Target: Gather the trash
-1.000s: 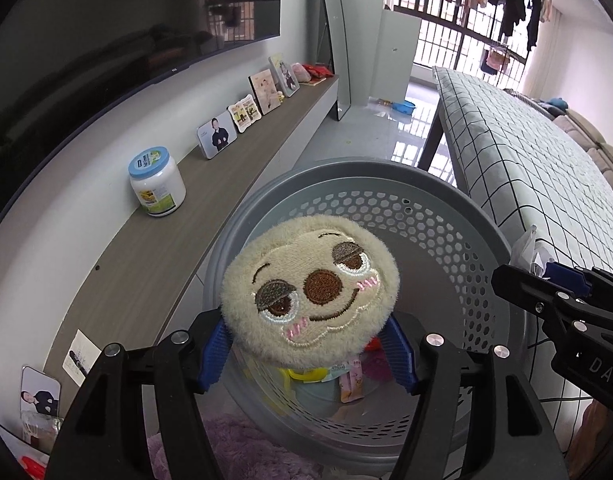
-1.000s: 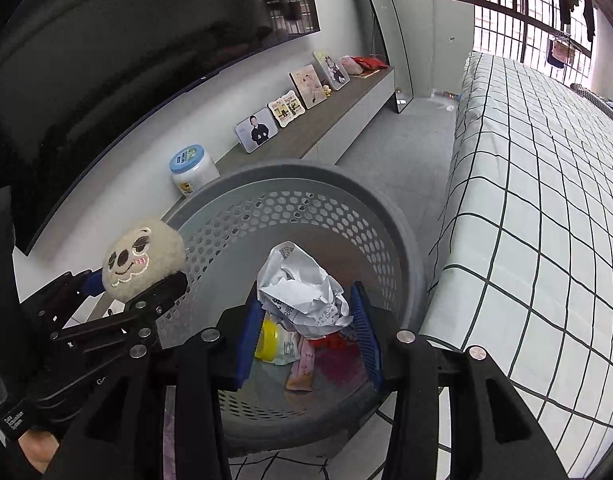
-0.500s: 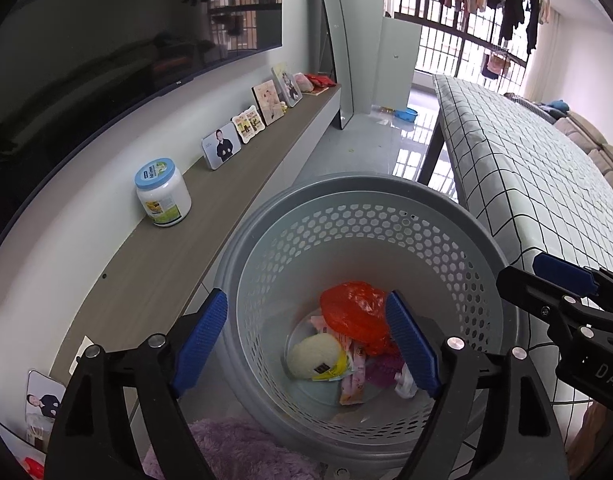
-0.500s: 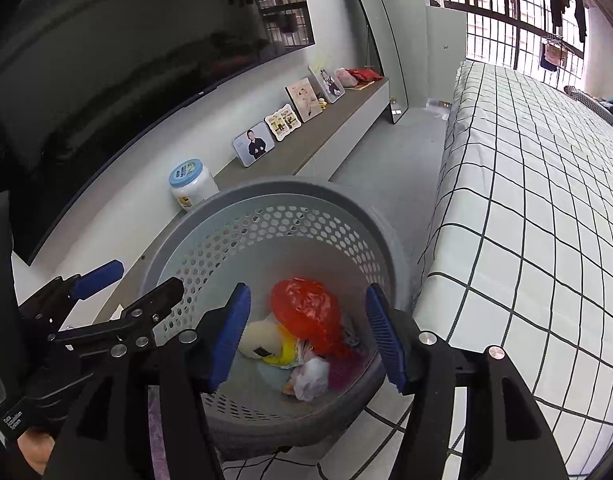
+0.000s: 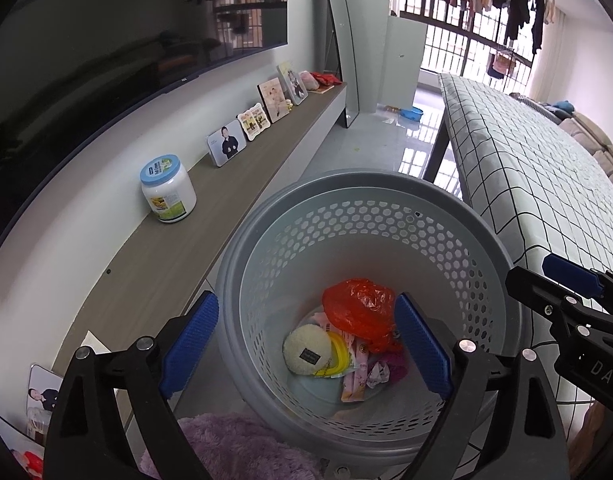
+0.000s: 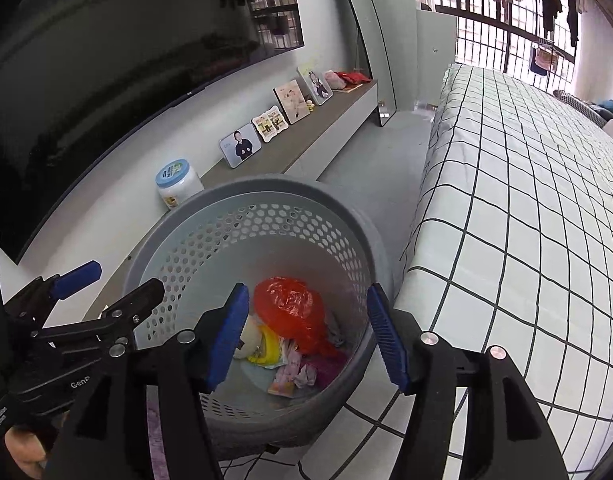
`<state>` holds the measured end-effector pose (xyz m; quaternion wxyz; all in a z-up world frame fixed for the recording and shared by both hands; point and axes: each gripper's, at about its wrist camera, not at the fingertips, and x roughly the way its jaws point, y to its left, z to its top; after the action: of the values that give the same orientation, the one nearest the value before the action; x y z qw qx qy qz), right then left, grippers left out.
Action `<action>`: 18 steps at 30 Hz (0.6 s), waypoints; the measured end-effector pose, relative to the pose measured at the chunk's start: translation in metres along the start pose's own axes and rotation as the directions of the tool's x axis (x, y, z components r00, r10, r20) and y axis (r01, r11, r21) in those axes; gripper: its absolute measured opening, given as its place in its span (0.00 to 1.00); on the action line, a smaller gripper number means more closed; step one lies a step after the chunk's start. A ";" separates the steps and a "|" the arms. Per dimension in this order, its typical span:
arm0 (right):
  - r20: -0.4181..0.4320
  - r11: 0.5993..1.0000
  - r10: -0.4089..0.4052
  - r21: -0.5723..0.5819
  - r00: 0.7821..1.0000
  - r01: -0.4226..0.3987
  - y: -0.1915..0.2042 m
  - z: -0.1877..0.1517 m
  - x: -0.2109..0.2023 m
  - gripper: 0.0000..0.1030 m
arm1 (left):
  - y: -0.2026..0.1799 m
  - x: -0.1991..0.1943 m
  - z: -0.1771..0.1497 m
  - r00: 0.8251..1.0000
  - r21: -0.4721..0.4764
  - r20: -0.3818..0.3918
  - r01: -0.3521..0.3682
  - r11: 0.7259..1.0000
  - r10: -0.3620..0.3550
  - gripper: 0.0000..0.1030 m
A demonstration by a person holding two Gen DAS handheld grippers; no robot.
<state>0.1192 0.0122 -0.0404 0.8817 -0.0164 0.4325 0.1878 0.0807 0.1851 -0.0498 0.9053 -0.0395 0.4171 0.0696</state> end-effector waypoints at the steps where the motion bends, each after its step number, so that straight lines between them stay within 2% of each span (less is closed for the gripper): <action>1: 0.000 1.000 -0.002 0.000 1.000 0.002 0.000 0.000 0.000 0.57 | 0.000 0.000 0.000 1.000 -0.001 0.000 -0.002 1.000 0.002 0.86; 8: 0.005 1.000 -0.019 0.011 1.000 0.018 -0.003 0.000 0.000 0.60 | 0.000 0.000 -0.001 1.000 0.001 0.001 -0.016 1.000 0.016 0.89; 10: 0.006 0.999 -0.029 0.016 1.000 0.029 -0.005 0.000 0.002 0.64 | -0.001 0.000 -0.001 1.000 -0.002 0.002 -0.021 1.000 0.021 0.92; 18: 0.001 0.999 -0.042 0.029 0.999 0.042 -0.009 -0.001 0.003 0.64 | -0.003 0.000 -0.001 1.000 0.002 0.001 -0.030 1.000 0.030 0.93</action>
<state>0.1234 0.0046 -0.0441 0.8860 -0.0126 0.4339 0.1630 0.0804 0.1817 -0.0504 0.9044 -0.0325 0.4173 0.0827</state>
